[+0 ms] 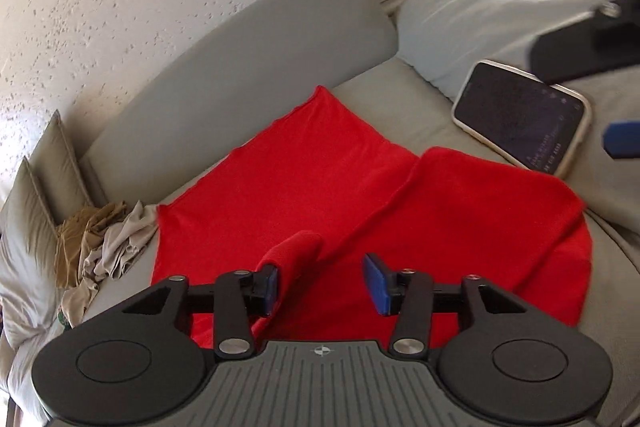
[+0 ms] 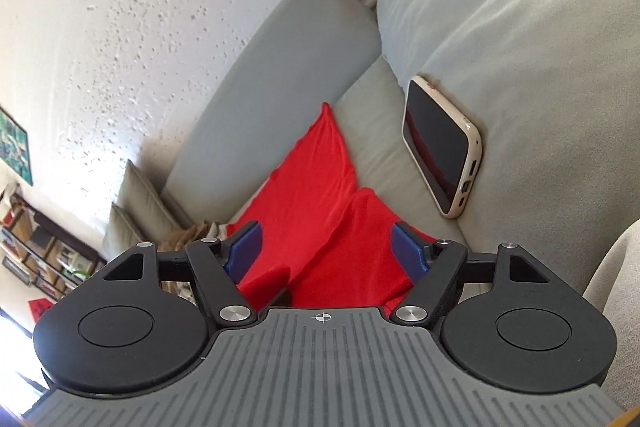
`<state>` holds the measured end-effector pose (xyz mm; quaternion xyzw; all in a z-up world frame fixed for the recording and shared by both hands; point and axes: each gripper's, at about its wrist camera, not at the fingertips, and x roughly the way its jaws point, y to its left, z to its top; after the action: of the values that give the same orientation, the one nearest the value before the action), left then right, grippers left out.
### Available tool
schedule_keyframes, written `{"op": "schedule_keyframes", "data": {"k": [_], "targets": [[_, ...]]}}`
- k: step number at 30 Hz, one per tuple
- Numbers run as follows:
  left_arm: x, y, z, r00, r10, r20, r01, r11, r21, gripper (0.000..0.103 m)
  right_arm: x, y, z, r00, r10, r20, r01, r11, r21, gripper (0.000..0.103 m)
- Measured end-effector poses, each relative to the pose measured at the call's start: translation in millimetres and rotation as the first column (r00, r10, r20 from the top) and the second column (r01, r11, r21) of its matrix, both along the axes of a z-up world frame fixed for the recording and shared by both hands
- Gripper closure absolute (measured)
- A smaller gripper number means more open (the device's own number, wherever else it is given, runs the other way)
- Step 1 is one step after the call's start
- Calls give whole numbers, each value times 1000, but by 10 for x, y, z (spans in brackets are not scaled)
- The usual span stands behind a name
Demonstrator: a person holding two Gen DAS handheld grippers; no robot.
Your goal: Fold clothes
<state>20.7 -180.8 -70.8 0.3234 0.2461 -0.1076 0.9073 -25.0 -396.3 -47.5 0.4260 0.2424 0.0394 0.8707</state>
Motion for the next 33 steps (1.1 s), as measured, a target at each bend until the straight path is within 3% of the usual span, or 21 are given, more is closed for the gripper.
{"op": "schedule_keyframes", "data": {"k": [3, 7, 9, 12, 14, 15, 18, 21, 23, 25, 26, 27, 28, 29, 30, 33], "targets": [[-368, 104, 37, 982, -160, 100, 155, 986, 57, 35, -7, 34, 15, 1000, -5, 0, 5, 1000, -25, 25], [-751, 286, 81, 923, -359, 136, 349, 933, 92, 33, 11, 82, 15, 1000, -11, -7, 10, 999, -44, 24], [-711, 294, 48, 933, -356, 60, 351, 933, 75, 28, 28, 116, 15, 1000, -12, -18, 11, 998, -65, 24], [-435, 278, -164, 975, -218, -49, 222, 971, 87, 28, 46, 190, 24, 999, -8, -35, 4, 995, -104, 24], [-414, 288, -238, 980, -200, -18, 200, 976, 87, 28, 44, 250, 43, 999, 1, -41, -7, 991, -134, 24], [-466, 275, -276, 975, -223, 14, 219, 968, 124, 28, 37, 291, 63, 999, 26, -31, -30, 989, -146, 23], [-665, 244, -408, 941, -320, 113, 281, 921, 269, 28, 49, 471, 159, 992, 126, -1, -123, 969, -212, 23], [-889, 206, -618, 848, -491, 199, 354, 805, 476, 35, 135, 650, 250, 972, 236, 4, -226, 937, -266, 25], [-1056, 199, -805, 730, -654, 202, 396, 644, 655, 44, 172, 652, 265, 972, 233, -3, -226, 938, -262, 25], [-1203, 237, -987, 585, -794, 164, 386, 451, 805, 50, 188, 591, 255, 979, 202, -8, -198, 952, -234, 25], [-1241, 269, -1037, 527, -837, 148, 372, 384, 845, 49, 167, 528, 223, 983, 185, -16, -184, 962, -204, 25], [-1252, 284, -1048, 502, -854, 139, 366, 356, 860, 48, 147, 466, 192, 986, 167, -25, -169, 970, -174, 25], [-1237, 276, -1014, 513, -846, 141, 375, 369, 850, 47, 127, 403, 161, 988, 150, -34, -154, 978, -143, 24], [-1200, 255, -942, 552, -819, 154, 389, 417, 822, 40, 106, 344, 130, 990, 135, -43, -139, 984, -114, 24], [-1158, 232, -862, 596, -786, 165, 401, 469, 787, 32, 79, 310, 108, 991, 126, -42, -129, 987, -93, 24], [-974, 217, -550, 750, -638, 174, 415, 660, 626, 24, 27, 271, 98, 994, 108, -29, -110, 991, -74, 24]]}}
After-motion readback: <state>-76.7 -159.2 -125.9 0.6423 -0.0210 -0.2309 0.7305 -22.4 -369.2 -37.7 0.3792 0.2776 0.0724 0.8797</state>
